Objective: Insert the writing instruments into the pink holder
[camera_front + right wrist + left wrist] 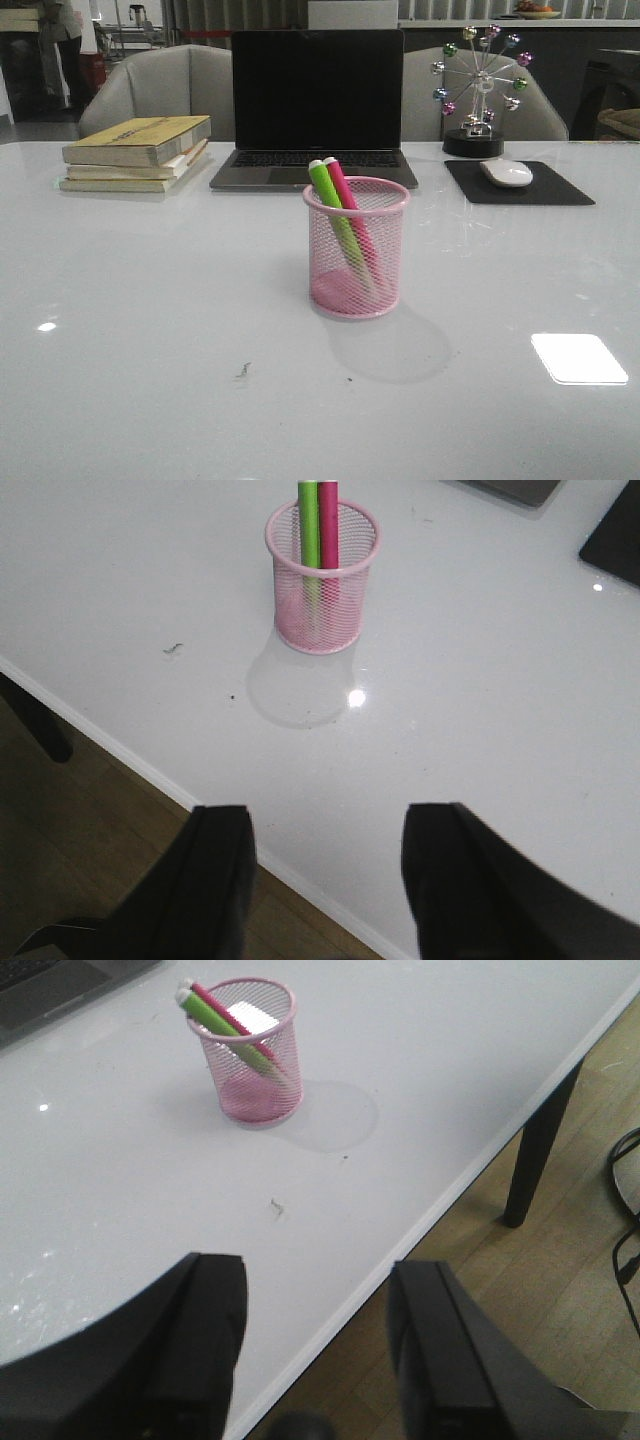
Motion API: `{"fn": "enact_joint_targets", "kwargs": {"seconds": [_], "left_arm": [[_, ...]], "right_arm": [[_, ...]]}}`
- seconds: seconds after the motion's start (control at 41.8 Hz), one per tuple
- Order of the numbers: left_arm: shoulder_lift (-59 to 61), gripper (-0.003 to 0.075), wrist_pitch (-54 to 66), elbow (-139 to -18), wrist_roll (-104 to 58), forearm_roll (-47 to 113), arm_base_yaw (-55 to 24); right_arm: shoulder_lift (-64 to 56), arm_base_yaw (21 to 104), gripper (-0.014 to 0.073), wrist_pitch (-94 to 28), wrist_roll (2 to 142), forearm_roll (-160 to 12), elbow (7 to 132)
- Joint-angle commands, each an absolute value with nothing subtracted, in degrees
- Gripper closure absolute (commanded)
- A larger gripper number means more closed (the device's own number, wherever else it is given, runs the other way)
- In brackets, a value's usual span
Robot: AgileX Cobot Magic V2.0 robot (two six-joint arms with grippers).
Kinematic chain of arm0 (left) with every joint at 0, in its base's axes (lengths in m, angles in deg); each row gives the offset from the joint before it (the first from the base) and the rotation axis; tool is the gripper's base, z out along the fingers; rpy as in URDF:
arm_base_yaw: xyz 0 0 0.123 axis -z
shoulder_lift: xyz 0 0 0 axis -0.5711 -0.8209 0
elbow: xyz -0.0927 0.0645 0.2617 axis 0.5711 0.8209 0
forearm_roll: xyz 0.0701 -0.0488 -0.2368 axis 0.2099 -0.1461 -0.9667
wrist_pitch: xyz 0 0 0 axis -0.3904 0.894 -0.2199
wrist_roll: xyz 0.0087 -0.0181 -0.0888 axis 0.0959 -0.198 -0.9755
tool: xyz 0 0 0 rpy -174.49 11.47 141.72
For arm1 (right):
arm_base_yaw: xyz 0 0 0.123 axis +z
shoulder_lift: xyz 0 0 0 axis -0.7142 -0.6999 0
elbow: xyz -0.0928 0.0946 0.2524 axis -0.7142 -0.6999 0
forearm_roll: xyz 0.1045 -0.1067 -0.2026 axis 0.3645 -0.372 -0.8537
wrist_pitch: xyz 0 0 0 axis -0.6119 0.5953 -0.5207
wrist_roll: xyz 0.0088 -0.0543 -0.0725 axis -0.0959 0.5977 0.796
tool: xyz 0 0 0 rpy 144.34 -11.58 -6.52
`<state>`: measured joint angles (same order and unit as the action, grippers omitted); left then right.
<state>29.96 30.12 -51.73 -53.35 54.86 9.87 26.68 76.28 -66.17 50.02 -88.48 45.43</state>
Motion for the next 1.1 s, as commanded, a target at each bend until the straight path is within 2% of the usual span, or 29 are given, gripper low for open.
{"fn": "enact_joint_targets", "kwargs": {"seconds": [0.0, 0.072, 0.263, 0.335, 0.932, 1.075], "left_arm": [[29.9, 0.0351, 27.4, -53.4, -55.5, 55.1, 8.6], [29.9, 0.0412, 27.4, -53.4, -55.9, 55.1, 7.5], [29.9, 0.0593, 27.4, -53.4, -55.9, 54.8, 6.7], [29.9, 0.0629, 27.4, -53.4, -55.9, 54.7, 6.7], [31.5, 0.0629, 26.5, -52.5, -55.9, 54.7, 6.9], [36.1, 0.0629, 24.5, -50.0, -55.9, 53.5, -1.2]], "right_arm": [[26.5, 76.3, 0.0157, -62.9, 50.6, -89.2, 46.9], [26.5, 76.3, 0.0224, -63.3, 50.6, -89.2, 46.9], [26.5, 76.3, 0.0482, -63.5, 50.6, -89.2, 46.9], [26.5, 76.3, 0.0548, -63.5, 50.6, -89.2, 46.9], [26.5, 76.3, 0.0538, -63.7, 50.6, -89.1, 46.9], [26.5, 76.3, 0.0538, -63.7, 50.6, -89.2, 46.9]]}}
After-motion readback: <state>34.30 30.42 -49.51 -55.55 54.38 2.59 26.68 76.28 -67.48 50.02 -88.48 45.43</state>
